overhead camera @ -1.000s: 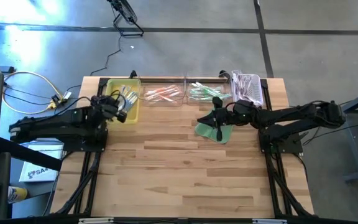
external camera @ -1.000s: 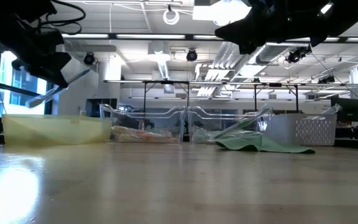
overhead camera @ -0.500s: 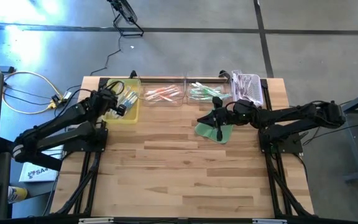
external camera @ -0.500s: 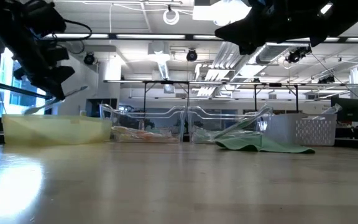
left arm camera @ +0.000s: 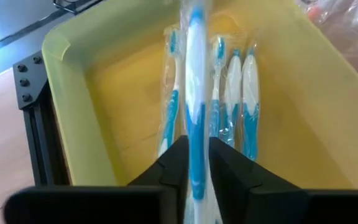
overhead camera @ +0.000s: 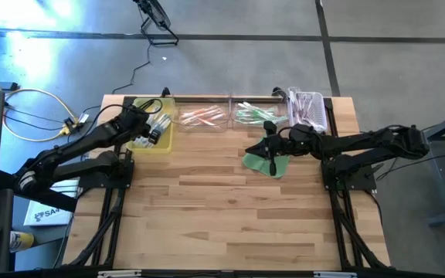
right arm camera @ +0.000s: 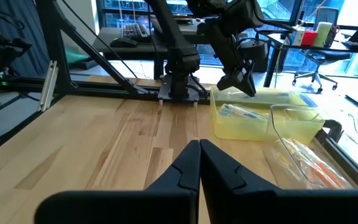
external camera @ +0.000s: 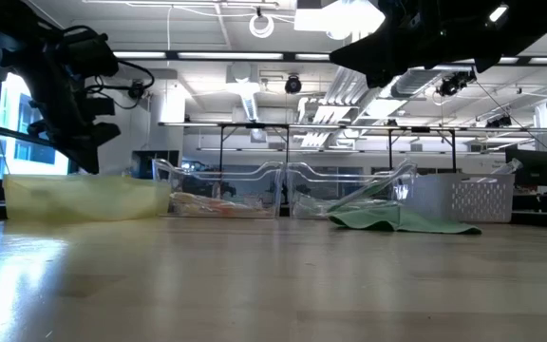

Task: Pick & Place Toothbrushes
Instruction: Put the blue toothbrush into the yellow bin, then return to Home Position

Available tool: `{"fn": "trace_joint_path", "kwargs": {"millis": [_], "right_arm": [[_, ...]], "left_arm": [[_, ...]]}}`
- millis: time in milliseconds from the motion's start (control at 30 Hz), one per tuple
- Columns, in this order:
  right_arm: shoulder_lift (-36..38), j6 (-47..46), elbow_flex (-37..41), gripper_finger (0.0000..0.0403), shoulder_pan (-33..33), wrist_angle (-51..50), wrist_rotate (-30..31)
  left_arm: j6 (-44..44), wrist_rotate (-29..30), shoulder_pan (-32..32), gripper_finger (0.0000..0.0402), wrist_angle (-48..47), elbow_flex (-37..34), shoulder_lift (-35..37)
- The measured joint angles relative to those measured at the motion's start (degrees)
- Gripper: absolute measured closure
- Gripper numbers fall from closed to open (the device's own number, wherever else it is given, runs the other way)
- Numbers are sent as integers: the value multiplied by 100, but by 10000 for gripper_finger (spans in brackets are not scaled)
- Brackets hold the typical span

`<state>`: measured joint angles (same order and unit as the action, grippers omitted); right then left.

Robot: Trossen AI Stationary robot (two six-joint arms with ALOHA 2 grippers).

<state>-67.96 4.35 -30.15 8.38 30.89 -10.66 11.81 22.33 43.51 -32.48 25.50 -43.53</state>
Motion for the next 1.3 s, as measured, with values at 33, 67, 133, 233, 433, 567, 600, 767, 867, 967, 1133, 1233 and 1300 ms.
{"fn": "trace_joint_path", "kwargs": {"millis": [33,67,133,233,433,567,600,767,867,967,1133,1233,1300], "right_arm": [[0,1,0,401,0,-14,0],[0,-1,0,401,0,-19,0],[0,-1,0,401,0,-23,0],[0,0,0,401,0,-26,0],[0,1,0,401,0,-30,0],[0,1,0,401,0,-30,1],[0,1,0,401,0,-31,0],[0,-1,0,401,0,-32,2],[0,1,0,401,0,-30,2],[0,1,0,401,0,-32,2],[0,0,0,401,0,-32,2],[0,0,0,401,0,-32,2],[0,1,0,401,0,-32,2]], "left_arm": [[0,0,0,338,-1,0,-32],[0,-4,0,329,-1,0,-52],[0,-4,0,311,12,0,-61],[0,-5,0,288,113,0,-61],[0,-7,0,266,248,0,-61],[0,-7,0,266,242,0,-61],[1,-7,0,266,242,0,-61],[0,-7,0,265,242,0,-61],[2,-5,0,265,241,0,-61],[-114,-82,-24,265,193,0,-61],[-242,97,-517,265,317,0,-30],[-256,472,-1065,265,441,0,43],[-288,705,-1518,265,557,0,82]]}}
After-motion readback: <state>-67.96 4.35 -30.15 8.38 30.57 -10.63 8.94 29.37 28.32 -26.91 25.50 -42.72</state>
